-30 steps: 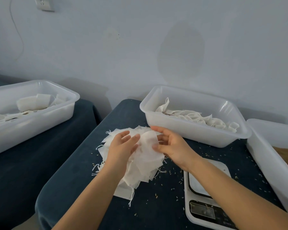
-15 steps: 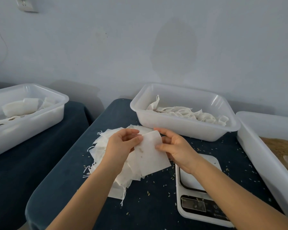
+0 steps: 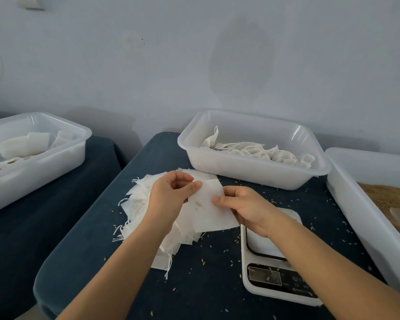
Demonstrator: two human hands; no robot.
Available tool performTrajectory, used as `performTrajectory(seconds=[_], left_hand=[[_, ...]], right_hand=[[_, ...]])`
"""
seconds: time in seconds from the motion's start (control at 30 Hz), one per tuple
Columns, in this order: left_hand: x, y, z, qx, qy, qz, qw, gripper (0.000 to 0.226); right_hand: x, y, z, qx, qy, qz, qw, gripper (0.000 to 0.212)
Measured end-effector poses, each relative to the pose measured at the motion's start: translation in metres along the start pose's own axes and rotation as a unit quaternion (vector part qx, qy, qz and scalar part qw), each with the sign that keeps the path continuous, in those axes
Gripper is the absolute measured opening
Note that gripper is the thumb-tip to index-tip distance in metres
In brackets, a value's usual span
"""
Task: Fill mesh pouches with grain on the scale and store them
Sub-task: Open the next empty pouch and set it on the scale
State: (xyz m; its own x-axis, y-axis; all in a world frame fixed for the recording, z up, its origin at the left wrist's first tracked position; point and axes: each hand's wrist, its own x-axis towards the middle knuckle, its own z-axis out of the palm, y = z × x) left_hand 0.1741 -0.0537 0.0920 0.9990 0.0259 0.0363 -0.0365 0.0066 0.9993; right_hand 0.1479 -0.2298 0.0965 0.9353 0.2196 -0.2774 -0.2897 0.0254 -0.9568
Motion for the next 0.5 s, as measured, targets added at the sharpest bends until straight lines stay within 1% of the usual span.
performTrajectory(seconds=[0.07,0.13,0.2,0.23,0.3,0.4,0.5], left_hand=[[-0.001,0.001,0.000,0.008,-0.004,0.007,1.000,0.012],[-0.004,0.003,0.001,0.027,-0.019,0.026,0.999,0.007],[-0.008,0.005,0.002,0.062,-0.043,0.062,0.995,0.007],[-0.010,0.007,0.002,0.080,-0.056,0.084,0.992,0.008],[-0.014,0.008,0.003,0.120,-0.070,0.134,0.981,0.014],[-0.016,0.008,0.005,0.166,-0.064,0.212,0.961,0.023],[-0.018,0.009,0.008,0.193,-0.066,0.272,0.940,0.031]], right_hand=[[-0.002,0.001,0.001,-0.007,0.005,-0.004,1.000,0.031],[-0.003,0.001,0.001,-0.037,0.024,-0.029,0.999,0.039],[-0.004,-0.001,-0.001,-0.107,0.048,-0.083,0.990,0.049],[-0.005,-0.005,-0.002,-0.146,0.048,-0.118,0.981,0.050],[-0.008,-0.014,-0.004,-0.225,0.029,-0.171,0.959,0.040],[-0.008,-0.029,-0.006,-0.348,0.022,-0.221,0.911,0.020],[-0.009,-0.044,-0.006,-0.452,0.022,-0.239,0.859,0.013]])
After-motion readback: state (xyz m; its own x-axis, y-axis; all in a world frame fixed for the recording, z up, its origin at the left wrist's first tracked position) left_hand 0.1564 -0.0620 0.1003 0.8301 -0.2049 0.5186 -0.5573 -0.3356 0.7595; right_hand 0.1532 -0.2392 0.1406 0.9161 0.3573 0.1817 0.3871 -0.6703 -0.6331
